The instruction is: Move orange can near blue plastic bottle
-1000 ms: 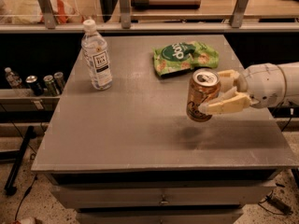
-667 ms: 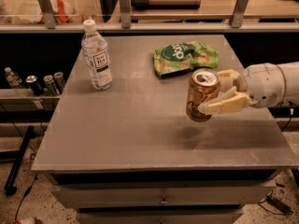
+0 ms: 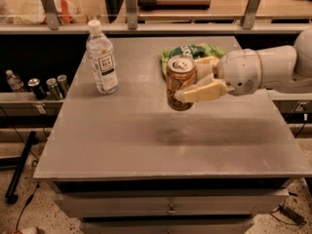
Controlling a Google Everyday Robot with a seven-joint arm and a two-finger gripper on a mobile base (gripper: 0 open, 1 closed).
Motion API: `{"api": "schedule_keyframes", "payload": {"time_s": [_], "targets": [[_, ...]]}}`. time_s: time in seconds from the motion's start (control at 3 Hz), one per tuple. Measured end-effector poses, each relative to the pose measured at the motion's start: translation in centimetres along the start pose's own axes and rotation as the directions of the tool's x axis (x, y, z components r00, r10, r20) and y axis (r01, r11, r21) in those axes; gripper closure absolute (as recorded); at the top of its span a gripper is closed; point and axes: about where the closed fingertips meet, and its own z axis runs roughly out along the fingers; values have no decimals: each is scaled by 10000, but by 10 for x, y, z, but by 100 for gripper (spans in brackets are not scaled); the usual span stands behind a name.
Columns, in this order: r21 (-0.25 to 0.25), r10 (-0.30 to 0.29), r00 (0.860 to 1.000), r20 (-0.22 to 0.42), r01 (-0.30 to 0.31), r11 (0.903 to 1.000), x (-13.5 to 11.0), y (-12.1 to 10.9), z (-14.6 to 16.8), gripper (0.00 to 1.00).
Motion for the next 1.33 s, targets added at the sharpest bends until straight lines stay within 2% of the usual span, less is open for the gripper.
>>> {"api": "schedule_keyframes", "payload": {"time_s": [0.33, 1.0, 1.33], "targets": [[-51, 207, 9995, 231, -206, 9998, -5, -24, 45, 100], [5, 885, 9855, 1448, -895, 9960, 6, -64, 112, 100], [802, 766, 9816, 1747, -917, 9926, 4, -79, 133, 100]]}}
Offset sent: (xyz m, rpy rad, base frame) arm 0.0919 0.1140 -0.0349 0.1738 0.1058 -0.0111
